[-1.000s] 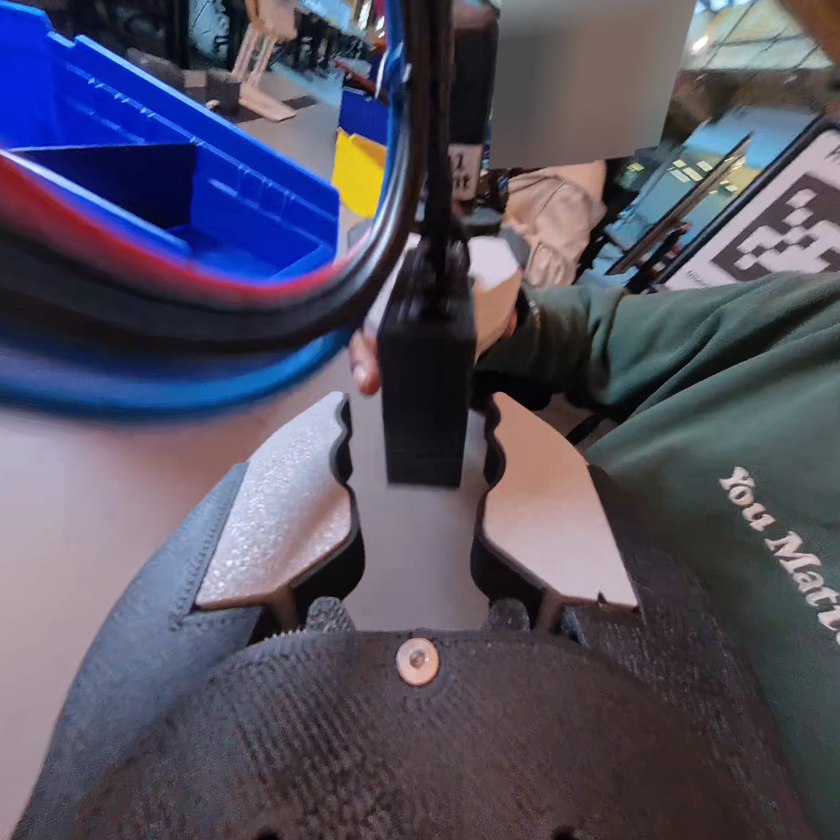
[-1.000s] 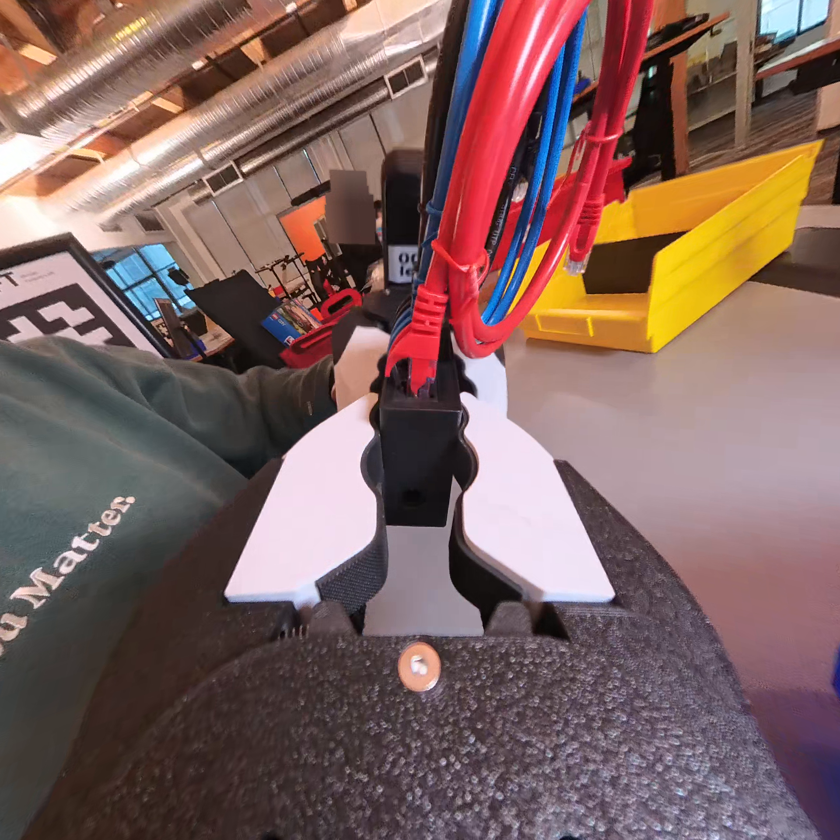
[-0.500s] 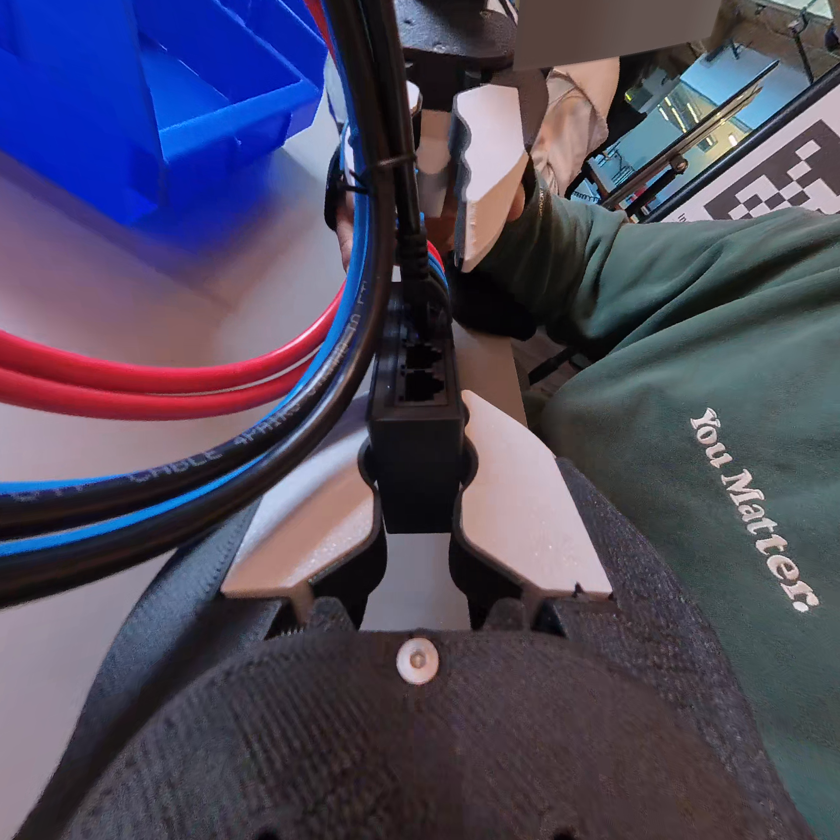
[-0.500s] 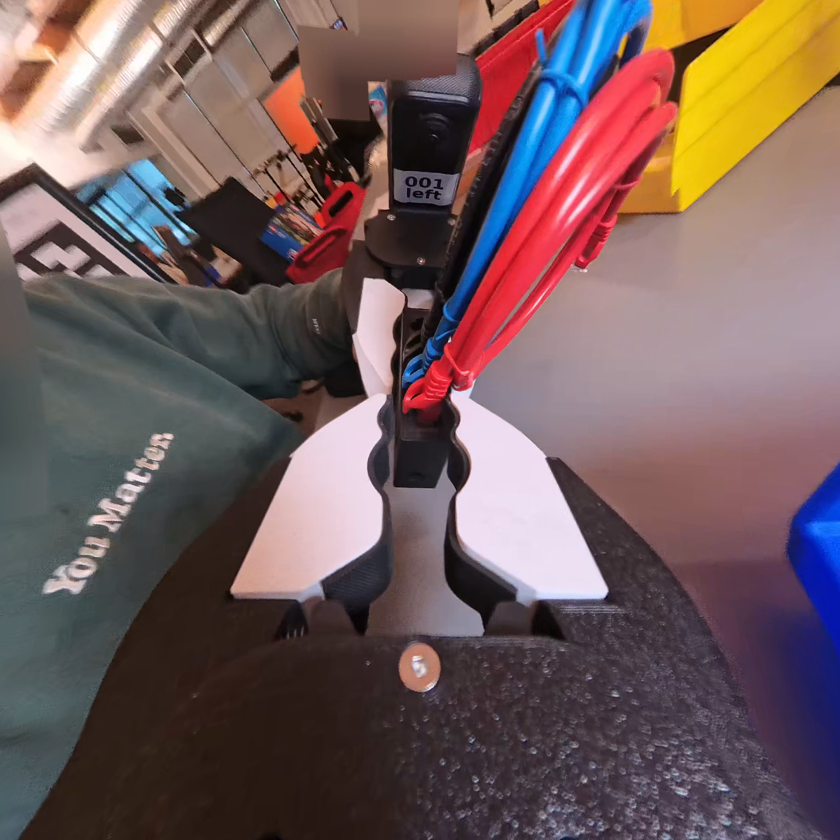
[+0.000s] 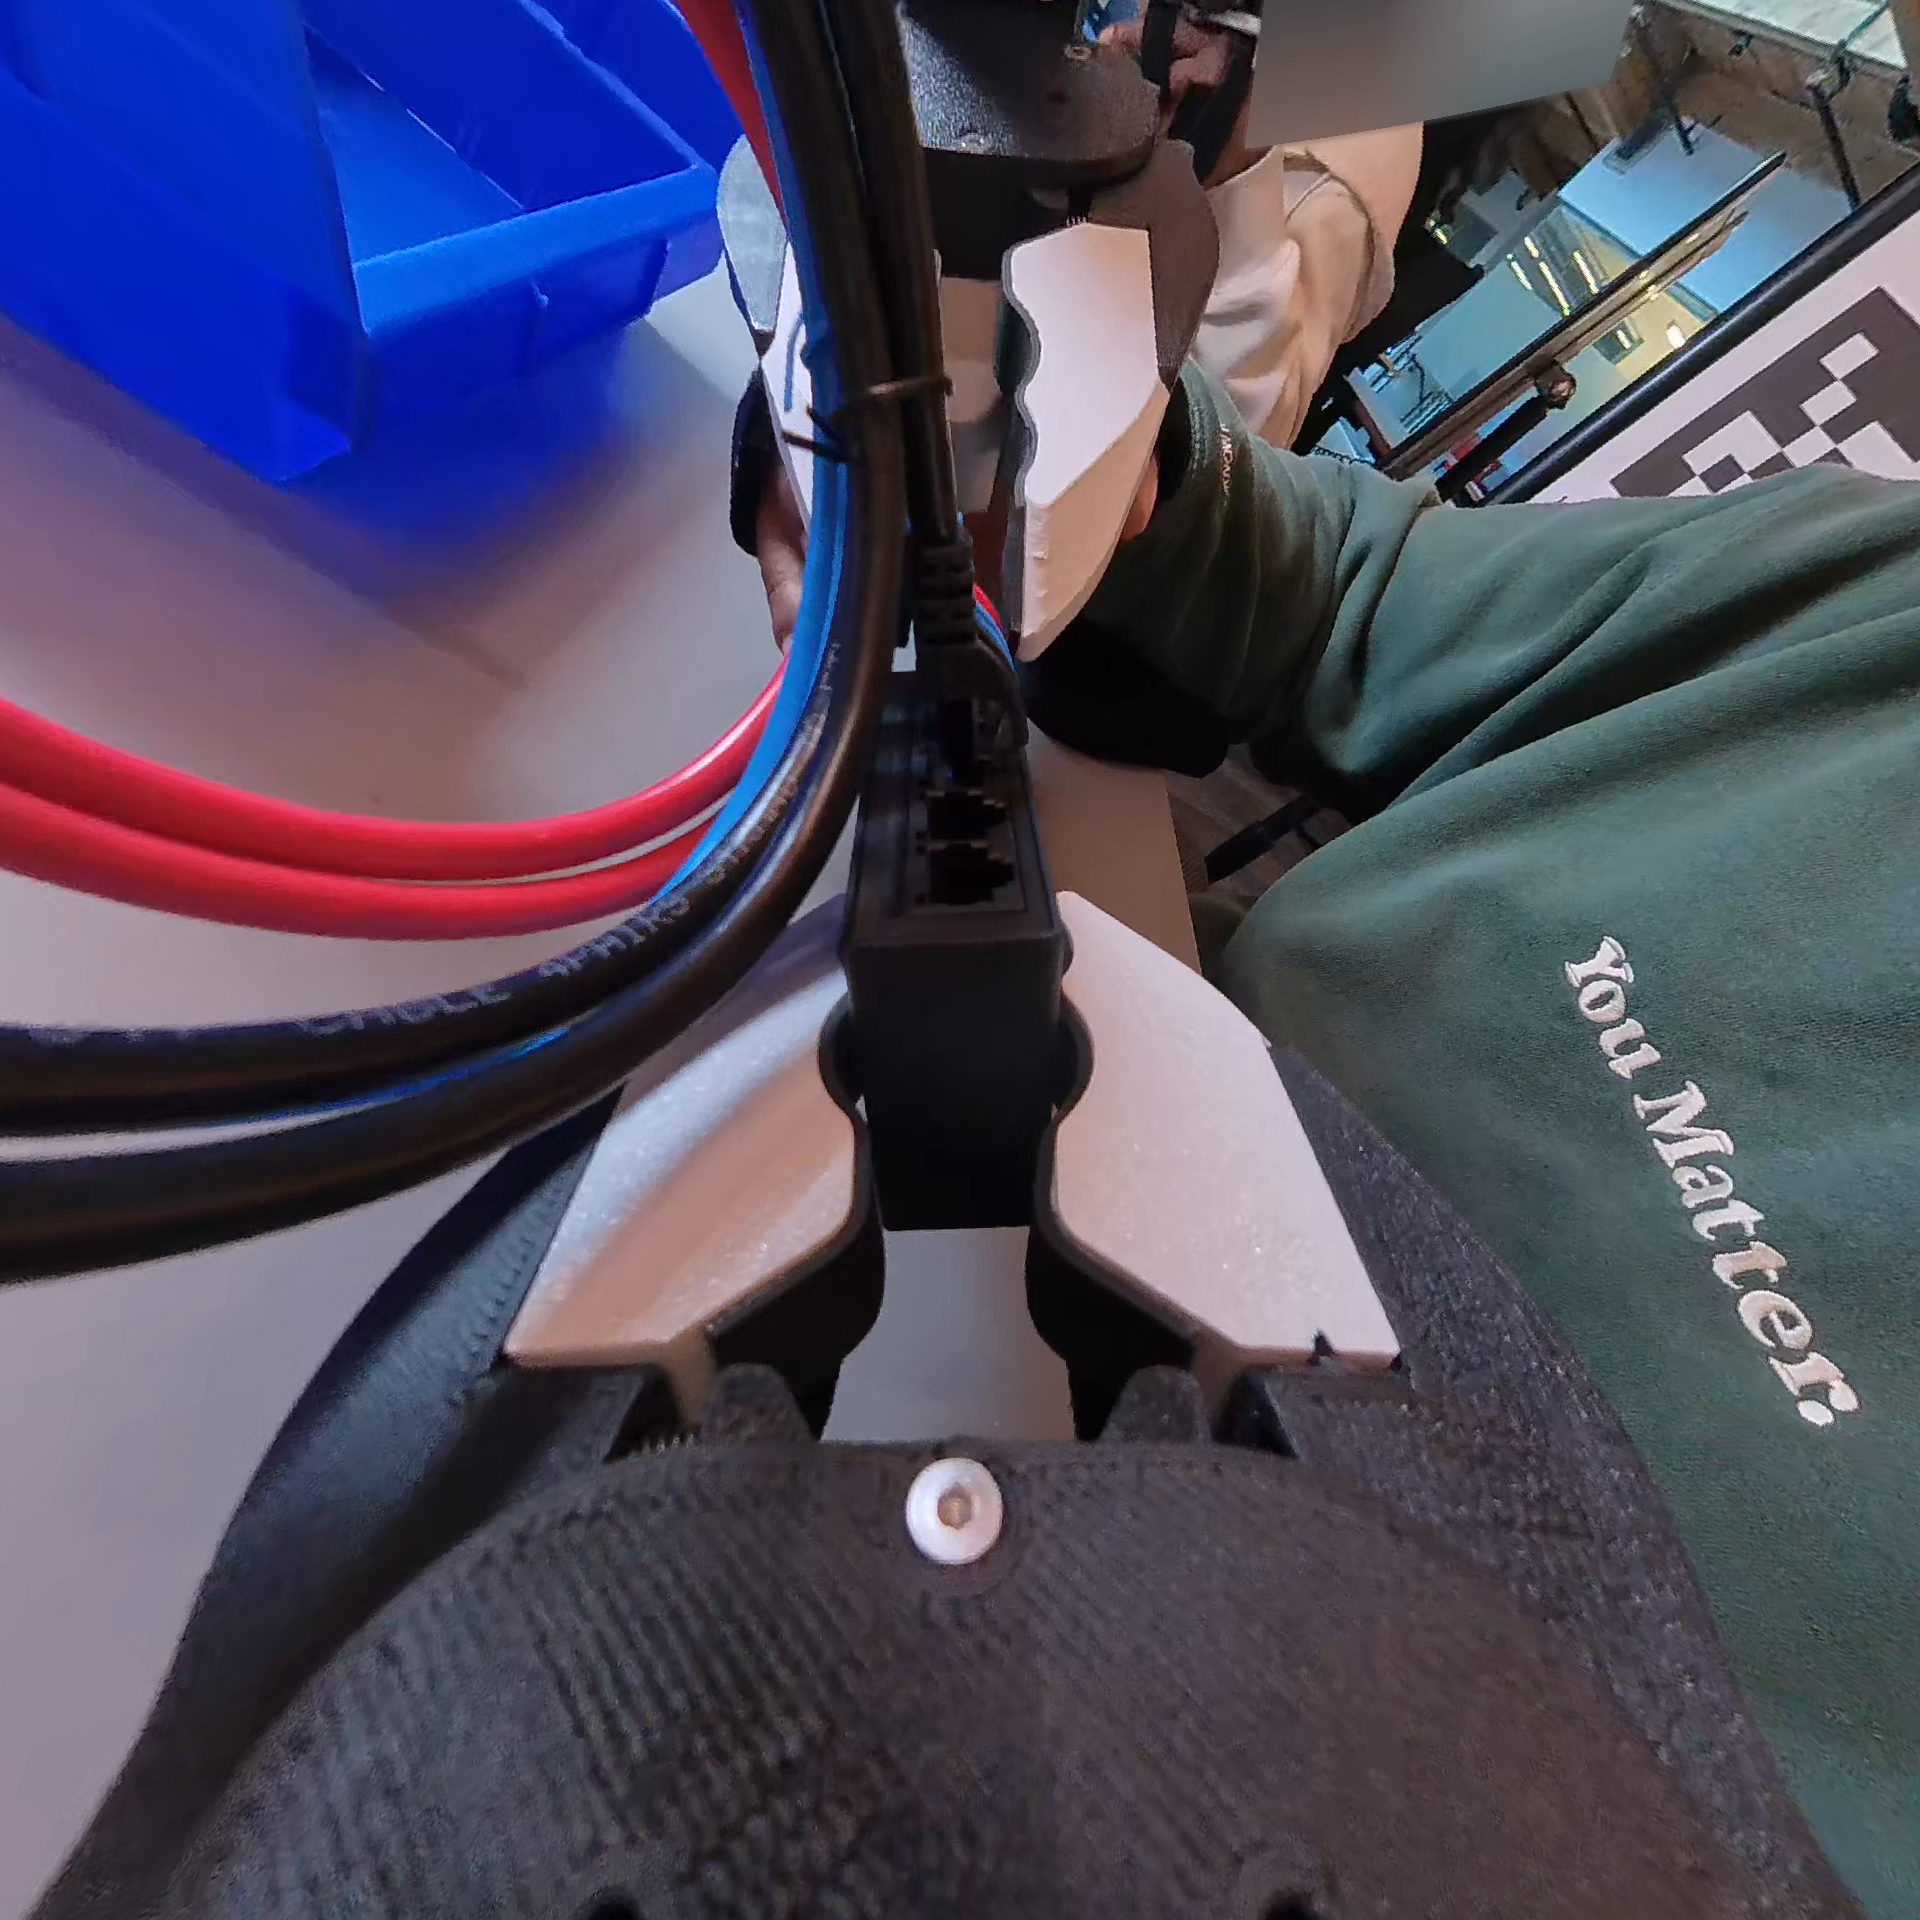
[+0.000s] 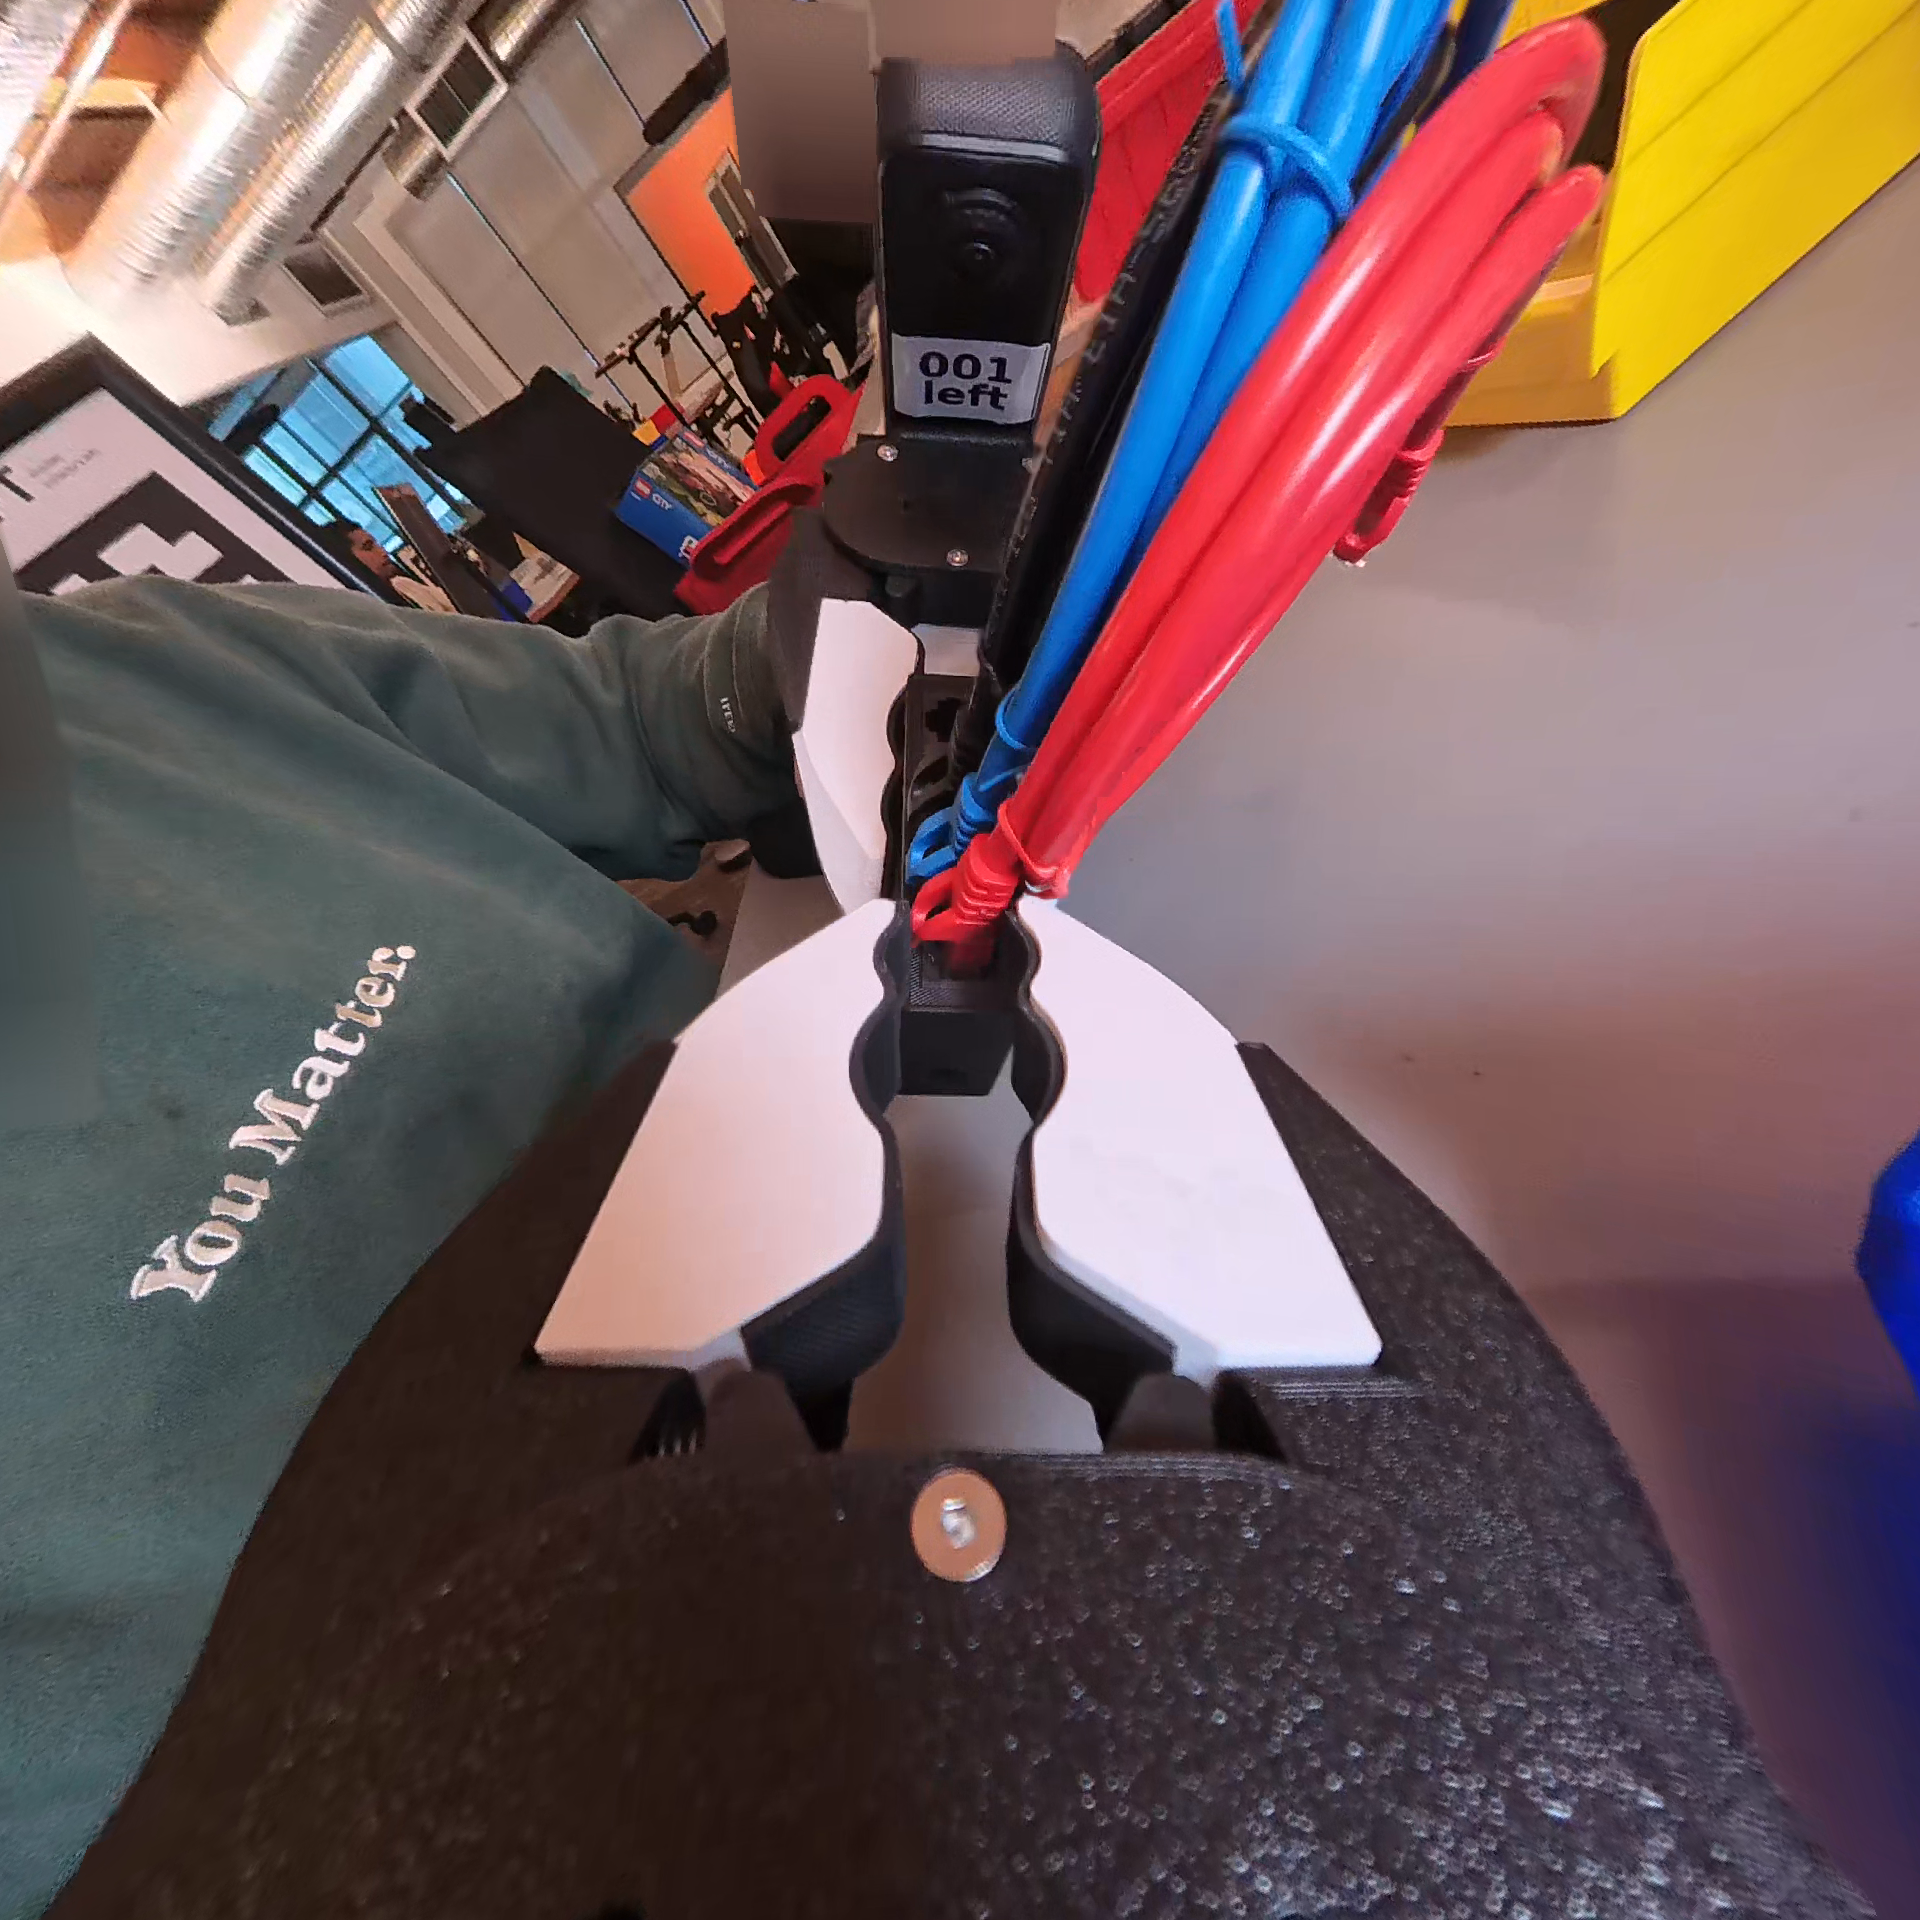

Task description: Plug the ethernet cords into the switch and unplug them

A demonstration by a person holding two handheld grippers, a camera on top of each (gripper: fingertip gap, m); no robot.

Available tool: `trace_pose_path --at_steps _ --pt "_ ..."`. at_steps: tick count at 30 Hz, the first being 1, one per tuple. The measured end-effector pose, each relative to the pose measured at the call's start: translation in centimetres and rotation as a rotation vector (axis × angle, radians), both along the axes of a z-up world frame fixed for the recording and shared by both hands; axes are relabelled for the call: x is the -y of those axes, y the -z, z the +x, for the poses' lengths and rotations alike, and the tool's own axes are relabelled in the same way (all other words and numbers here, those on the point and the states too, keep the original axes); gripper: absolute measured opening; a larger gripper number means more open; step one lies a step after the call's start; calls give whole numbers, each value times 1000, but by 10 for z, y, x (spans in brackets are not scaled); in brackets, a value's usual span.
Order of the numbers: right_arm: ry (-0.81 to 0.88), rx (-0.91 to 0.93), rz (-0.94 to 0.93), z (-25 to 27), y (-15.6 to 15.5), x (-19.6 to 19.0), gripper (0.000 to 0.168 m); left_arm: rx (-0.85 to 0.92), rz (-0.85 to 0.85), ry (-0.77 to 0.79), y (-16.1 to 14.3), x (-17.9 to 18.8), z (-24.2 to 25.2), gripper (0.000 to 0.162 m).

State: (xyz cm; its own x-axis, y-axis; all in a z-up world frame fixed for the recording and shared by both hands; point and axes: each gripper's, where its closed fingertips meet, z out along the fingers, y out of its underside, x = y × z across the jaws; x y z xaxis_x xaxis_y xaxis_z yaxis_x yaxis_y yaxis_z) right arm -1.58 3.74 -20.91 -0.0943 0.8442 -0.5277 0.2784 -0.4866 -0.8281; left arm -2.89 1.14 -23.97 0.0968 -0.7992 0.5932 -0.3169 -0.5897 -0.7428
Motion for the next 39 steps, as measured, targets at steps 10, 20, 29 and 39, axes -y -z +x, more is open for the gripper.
trace_pose_path --at_steps 10,20,29,39 --pt "-3 27 22 1 6 2 17 -30 26 -10 5 0 0 29" --pt "33 39 42 -4 18 2 16 -20 55 -37 8 -5 1 30" --pt "76 28 205 -11 18 5 16 -29 22 -42 8 -2 1 29" --pt "145 -44 221 -11 9 1 15 47 -71 -57 -1 -2 2 34"
